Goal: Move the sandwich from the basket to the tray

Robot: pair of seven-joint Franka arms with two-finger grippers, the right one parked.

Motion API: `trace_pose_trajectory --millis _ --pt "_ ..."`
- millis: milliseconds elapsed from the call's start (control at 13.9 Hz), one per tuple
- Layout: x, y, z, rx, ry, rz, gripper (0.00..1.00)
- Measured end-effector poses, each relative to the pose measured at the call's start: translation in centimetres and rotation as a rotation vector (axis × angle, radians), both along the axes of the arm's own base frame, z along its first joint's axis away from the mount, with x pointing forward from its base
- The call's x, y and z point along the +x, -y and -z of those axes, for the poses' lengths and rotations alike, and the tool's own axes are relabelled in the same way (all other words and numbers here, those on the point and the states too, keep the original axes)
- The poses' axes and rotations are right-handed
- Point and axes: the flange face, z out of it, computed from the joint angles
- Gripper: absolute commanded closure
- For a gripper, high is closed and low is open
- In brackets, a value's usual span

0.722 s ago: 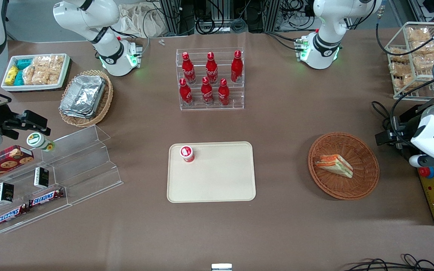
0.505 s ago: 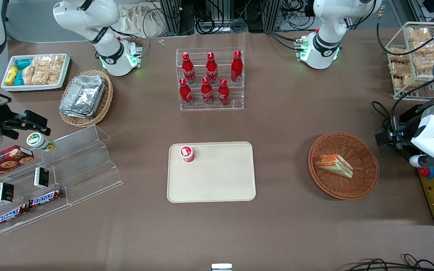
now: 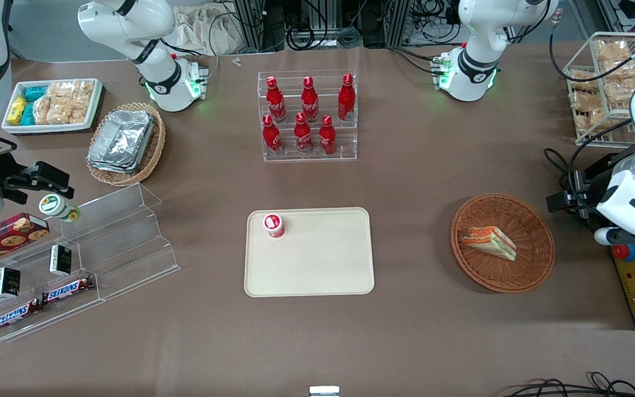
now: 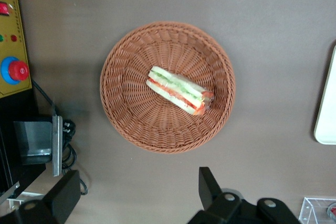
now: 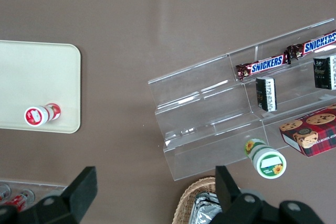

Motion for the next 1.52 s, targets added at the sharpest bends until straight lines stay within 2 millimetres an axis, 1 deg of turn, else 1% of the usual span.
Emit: trace_pose_trajectory --millis 216,433,649,794,938,1082,1227,1371,1515 --pt "-0.2 0.1 2.0 0.000 0.015 0.002 0.00" --pt "-1.2 0.1 4.7 0.000 0.023 0.003 0.00" --pt "-1.7 0.0 7.2 -0.004 -0.005 -0.016 0.00" --pt "-1.8 -0.3 9.1 -0.019 -0.029 -0.130 0.00" --pt "-1.2 -0.4 11.6 -0.019 0.002 -0.256 0.00" --pt "-1.0 0.1 14.3 -0.017 0.056 -0.412 0.00" --pt "-1.2 1.0 16.7 -0.014 0.084 -0.559 0.00" --pt "-1.1 1.7 18.5 -0.008 0.093 -0.705 0.00" --pt "-0.9 1.8 20.2 0.000 0.087 -0.819 0.00"
